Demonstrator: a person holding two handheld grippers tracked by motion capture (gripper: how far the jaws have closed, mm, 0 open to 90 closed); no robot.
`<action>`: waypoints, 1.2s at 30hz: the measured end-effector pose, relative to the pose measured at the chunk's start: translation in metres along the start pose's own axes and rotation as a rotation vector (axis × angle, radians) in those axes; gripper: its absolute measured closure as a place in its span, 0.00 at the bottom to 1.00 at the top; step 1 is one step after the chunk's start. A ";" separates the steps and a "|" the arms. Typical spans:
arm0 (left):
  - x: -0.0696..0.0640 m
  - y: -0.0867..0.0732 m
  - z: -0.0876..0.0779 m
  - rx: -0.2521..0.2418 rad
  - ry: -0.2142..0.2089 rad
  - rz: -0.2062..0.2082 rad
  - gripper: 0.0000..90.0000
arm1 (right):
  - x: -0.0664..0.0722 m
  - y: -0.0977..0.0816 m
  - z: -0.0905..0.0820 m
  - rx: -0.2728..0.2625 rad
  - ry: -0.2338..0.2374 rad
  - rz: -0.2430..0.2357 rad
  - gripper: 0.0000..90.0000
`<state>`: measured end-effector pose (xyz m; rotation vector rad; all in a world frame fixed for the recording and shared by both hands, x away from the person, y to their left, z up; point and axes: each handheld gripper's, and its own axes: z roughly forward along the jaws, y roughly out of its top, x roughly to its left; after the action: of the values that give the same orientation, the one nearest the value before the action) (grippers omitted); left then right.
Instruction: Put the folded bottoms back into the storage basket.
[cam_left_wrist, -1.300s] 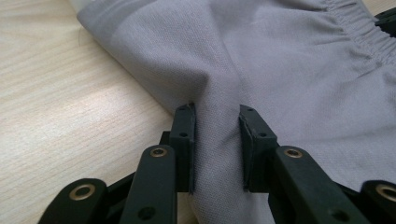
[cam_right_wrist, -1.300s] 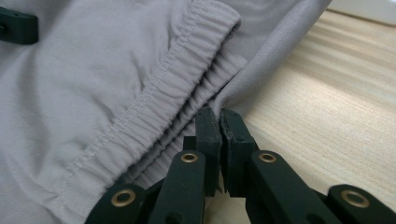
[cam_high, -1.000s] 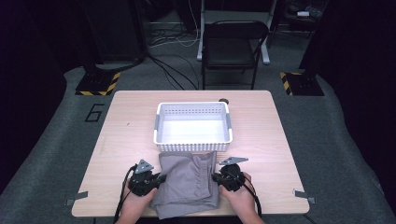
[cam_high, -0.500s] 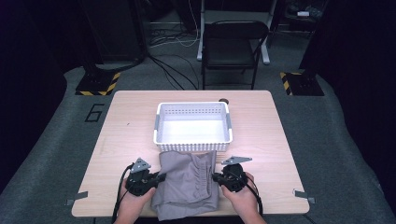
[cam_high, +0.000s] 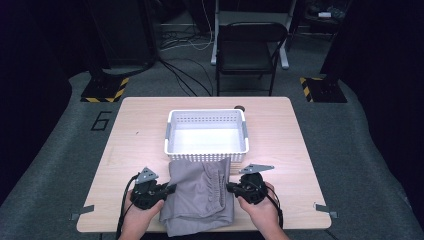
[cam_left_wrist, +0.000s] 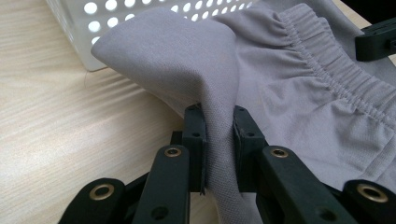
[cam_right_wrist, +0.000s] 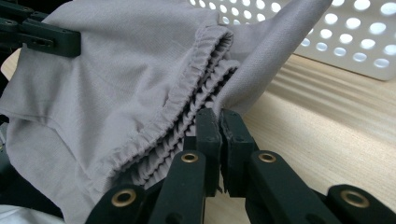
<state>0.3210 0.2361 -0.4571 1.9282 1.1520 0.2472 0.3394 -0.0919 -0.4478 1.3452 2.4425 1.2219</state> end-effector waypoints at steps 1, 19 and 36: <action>-0.001 0.001 -0.001 -0.007 0.001 0.004 0.88 | 0.000 0.001 -0.001 0.001 0.003 -0.002 0.97; -0.010 0.024 -0.016 -0.003 -0.019 0.043 0.88 | 0.008 0.024 -0.023 0.010 0.012 -0.090 0.97; -0.019 0.044 -0.029 -0.010 -0.017 0.076 0.88 | 0.011 0.043 -0.044 -0.009 0.023 -0.080 0.97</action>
<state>0.3220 0.2278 -0.4011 1.9637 1.0661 0.2765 0.3421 -0.0974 -0.3860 1.2248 2.4769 1.2344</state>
